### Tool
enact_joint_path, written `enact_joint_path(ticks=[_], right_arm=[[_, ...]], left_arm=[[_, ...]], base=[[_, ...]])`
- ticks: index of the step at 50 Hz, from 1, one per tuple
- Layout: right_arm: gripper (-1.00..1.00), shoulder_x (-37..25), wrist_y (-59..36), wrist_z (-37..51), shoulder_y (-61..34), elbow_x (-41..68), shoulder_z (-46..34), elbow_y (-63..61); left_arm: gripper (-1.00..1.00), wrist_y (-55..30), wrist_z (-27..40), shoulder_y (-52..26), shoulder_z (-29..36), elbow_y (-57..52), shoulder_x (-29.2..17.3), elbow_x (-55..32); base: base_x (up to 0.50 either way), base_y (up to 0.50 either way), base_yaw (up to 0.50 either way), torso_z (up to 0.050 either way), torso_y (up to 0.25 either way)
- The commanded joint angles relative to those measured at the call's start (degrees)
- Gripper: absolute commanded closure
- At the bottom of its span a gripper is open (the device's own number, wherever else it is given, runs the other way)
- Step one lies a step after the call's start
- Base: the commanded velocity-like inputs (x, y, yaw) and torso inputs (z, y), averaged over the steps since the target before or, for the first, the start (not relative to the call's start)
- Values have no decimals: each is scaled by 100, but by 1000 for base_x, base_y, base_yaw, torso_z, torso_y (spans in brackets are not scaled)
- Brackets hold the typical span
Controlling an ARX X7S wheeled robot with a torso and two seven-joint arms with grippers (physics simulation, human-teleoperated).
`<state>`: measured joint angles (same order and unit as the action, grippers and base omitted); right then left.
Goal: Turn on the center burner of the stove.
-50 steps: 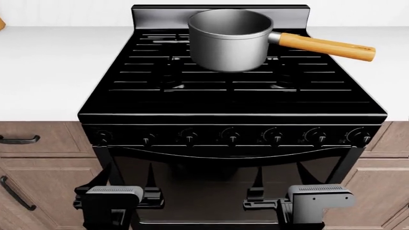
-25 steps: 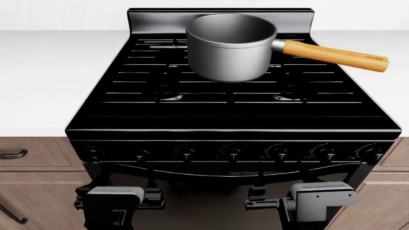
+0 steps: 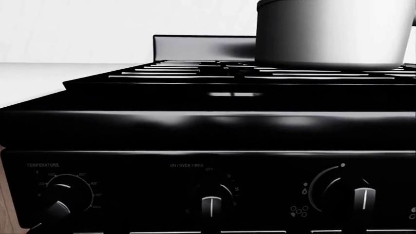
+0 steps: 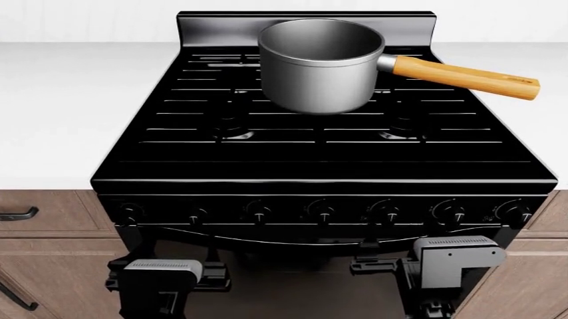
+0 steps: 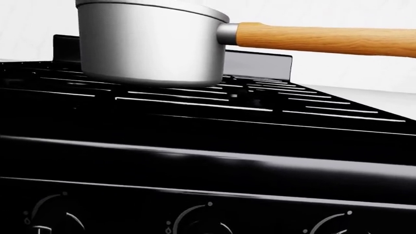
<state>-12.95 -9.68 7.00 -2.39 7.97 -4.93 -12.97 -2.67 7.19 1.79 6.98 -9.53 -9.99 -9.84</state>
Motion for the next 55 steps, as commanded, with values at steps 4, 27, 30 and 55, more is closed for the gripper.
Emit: enact_joint_path(ticks=[4,27,30,55], right_arm=[[-100,31,-67,64,-292,31,-24,438],[-100,21,350,-135,-424,165,-118,1030],[-100,39,512,-151,-448,163,-122,1182],[-100,131,1476,-291,-1019,11,-287,2598]], left_arm=[[-100,58,44,17,58,16,-48,-18],[-100,252,98,9,163,88,-121,21],[-100,278,109,8,167,107,-128,20],[-100,296,203,0,255,113,-206,-46]], base=[[0,0,0,0,0],[0,0,0,0,0],[0,0,0,0,0],[0,0,0,0,0]])
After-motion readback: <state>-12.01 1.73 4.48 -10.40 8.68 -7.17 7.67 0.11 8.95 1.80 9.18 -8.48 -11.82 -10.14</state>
